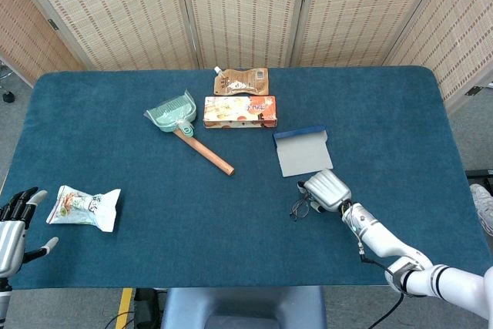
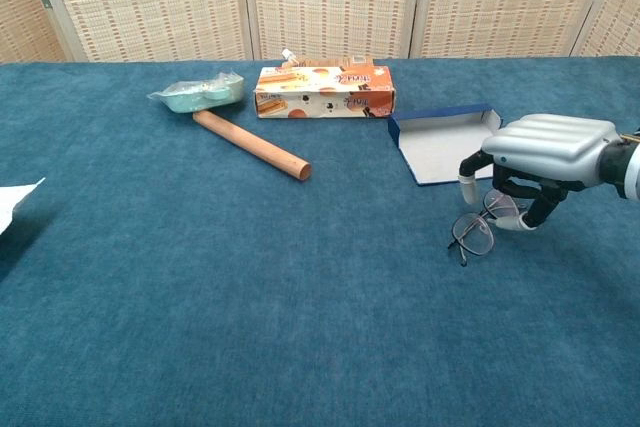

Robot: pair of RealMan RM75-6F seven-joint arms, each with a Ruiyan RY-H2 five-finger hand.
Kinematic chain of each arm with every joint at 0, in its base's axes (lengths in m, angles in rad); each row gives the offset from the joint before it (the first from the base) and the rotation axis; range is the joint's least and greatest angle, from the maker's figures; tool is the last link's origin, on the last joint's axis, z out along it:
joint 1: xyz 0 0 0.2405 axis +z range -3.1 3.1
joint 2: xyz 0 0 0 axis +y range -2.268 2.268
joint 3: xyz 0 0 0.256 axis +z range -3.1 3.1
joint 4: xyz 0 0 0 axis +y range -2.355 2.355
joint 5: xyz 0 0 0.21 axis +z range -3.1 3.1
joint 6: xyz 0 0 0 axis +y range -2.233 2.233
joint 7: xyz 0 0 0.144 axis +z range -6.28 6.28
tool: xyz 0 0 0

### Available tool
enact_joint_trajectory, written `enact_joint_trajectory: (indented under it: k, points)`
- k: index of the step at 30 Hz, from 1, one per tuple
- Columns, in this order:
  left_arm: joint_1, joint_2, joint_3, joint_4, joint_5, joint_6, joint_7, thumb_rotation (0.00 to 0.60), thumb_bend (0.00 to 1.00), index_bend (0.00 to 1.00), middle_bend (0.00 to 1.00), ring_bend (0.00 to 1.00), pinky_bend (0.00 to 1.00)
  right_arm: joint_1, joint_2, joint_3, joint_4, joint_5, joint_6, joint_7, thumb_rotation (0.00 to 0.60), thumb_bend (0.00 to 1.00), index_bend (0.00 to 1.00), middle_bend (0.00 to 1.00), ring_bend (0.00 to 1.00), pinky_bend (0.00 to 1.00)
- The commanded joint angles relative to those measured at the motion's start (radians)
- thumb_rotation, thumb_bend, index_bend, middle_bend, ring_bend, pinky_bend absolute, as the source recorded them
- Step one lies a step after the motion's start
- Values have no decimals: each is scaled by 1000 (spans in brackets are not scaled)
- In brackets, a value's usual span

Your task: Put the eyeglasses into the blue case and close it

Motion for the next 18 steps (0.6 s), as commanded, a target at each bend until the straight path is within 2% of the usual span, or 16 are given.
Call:
enact_joint_trajectory:
  k: [1, 13, 18]
  points:
    - [1, -1, -1, 3, -1, 1, -2, 600, 187, 180, 155, 149, 270, 5, -12, -4, 13, 4, 0, 2, 600, 305, 447, 882, 1000, 976]
    - [3, -7, -1, 15, 0, 0, -11, 600, 187, 180, 155, 150, 270, 17, -34, -17, 38, 16, 2, 10, 600, 333, 535, 885, 1000, 976]
    - [5, -8, 0, 19, 2, 1, -14, 600, 187, 180, 155, 149, 270, 19, -41, -20, 44, 21, 6, 12, 600, 384, 585, 889, 1000, 976]
